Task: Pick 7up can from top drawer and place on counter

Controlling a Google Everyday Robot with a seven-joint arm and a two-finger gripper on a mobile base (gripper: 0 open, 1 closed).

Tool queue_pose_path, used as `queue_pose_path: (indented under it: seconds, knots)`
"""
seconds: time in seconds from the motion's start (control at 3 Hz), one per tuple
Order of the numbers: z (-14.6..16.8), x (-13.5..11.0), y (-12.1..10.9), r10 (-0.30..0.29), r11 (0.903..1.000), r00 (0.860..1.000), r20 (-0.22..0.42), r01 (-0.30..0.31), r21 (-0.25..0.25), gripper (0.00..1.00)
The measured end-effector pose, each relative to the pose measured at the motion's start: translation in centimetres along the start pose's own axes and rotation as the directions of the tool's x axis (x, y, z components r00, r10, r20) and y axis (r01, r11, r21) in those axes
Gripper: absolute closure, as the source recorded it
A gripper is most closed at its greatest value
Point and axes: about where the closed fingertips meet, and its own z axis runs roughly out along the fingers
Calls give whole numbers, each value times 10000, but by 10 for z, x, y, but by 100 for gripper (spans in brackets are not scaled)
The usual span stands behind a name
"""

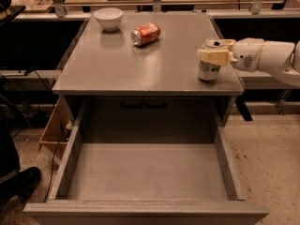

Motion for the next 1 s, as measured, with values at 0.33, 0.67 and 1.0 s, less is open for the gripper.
queue_pose_path:
  seconds: [0.33, 0.67, 1.0]
  knots:
    - [2, 8, 3, 143, 9999, 9999, 52, -143, -49, 15]
    - [3, 9, 4, 162, 9999, 9999, 56, -161, -56, 0]
    - [-7, 14, 5, -67, 9999, 9990, -431, 61, -142, 0]
